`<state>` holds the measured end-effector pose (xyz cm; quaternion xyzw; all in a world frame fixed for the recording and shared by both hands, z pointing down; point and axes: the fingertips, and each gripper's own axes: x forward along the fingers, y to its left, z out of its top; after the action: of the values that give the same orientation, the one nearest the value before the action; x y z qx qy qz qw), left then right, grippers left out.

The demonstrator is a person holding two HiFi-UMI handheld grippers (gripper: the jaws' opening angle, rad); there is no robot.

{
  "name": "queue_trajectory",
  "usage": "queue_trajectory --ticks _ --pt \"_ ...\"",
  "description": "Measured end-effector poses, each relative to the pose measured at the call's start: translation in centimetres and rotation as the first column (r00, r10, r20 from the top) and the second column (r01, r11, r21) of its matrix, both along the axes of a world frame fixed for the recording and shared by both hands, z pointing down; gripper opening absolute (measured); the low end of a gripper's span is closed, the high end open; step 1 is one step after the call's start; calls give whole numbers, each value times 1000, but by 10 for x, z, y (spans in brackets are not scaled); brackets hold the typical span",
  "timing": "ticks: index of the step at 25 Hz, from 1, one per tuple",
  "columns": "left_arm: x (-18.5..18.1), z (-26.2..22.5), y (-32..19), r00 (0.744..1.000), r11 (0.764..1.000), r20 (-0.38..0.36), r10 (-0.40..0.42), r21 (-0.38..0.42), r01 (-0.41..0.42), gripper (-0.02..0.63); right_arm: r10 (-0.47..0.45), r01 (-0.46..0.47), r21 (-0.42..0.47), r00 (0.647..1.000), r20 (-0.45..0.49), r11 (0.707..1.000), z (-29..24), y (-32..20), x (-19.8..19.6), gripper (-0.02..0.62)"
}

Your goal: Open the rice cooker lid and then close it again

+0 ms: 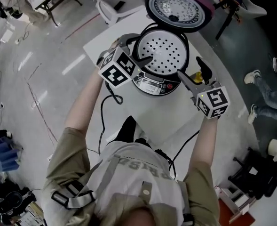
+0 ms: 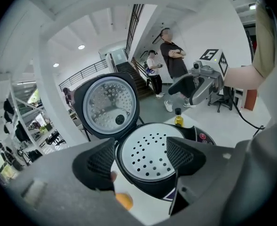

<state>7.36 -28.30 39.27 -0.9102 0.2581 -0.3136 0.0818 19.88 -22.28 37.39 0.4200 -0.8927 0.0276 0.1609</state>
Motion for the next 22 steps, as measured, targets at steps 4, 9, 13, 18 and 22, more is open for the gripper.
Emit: queue_trajectory --ticks 4,9,13,18,22 --pt "-2 -5 -28 1000 1000 1 -11 -1 11 358 24 -25 12 1000 16 1000 -8 -26 14 350" --pt "-5 -15 -61 999 1000 -24 -28 3 28 365 51 -51 33 999 17 998 -18 -57 26 351" --pt "-7 -21 -86 999 999 -30 -33 0 33 374 84 -85 42 996 27 996 -23 -82 37 371" --pt "-8 -21 -118 999 999 -32 -32 -3 32 393 111 -112 51 993 38 992 -25 -111 53 374" --pt "-8 -19 -138 999 1000 -28 -27 -9 26 404 117 -118 51 993 27 992 -22 -130 62 379"
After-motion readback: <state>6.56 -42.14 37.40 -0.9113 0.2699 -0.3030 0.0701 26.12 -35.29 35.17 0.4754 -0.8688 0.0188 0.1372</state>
